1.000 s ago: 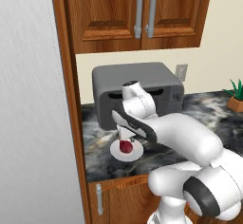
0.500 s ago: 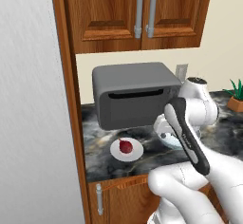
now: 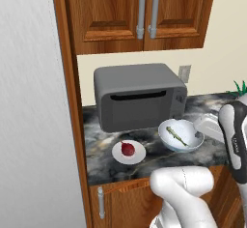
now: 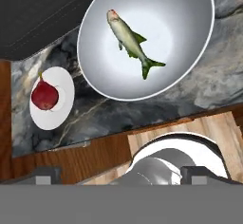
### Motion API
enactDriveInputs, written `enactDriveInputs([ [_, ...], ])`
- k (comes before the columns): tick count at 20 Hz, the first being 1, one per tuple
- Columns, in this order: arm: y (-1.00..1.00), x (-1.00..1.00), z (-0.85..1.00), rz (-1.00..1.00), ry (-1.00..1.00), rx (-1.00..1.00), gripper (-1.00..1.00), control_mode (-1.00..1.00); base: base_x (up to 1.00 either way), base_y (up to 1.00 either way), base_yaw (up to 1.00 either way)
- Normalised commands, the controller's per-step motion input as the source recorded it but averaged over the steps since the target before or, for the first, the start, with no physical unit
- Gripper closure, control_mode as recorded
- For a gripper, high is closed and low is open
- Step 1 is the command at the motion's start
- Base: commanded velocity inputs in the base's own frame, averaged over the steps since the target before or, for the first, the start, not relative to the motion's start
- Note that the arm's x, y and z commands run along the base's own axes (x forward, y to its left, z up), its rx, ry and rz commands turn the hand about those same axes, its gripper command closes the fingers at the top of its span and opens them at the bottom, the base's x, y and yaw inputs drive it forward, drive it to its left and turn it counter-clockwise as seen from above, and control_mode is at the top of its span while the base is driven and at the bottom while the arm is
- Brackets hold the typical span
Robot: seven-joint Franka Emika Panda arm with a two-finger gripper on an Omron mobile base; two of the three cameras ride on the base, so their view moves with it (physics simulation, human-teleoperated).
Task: Remove the pear from the bowl and place it on the small plate. Then place the bowl with only the fish in the microwave, close the door, and press the start button to microwave the fish.
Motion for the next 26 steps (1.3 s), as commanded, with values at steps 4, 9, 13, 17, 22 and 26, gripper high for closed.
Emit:
enactDriveInputs([
  [4,-0.62,0.58,-0.38,-0.05,0.02,0.13,-1.00,-1.00,0.00,0.00,0.00],
  [9,-0.48,0.76,-0.62,-0.01,0.11,0.06,-1.00,-1.00,0.00,0.00,0.00],
  [13,-0.32,0.67,-0.47,0.00,0.13,0.06,-1.00,-1.00,0.00,0.00,0.00],
  [17,-0.18,0.49,-0.36,0.00,0.12,0.05,-1.00,-1.00,0.00,0.00,0.00],
  [22,0.01,0.26,-0.30,0.00,0.08,0.01,-1.00,-1.00,0.00,0.00,0.00],
  [26,0.06,0.07,-0.33,0.00,0.08,0.00,1.00,-1.00,0.00,0.00,0.00],
])
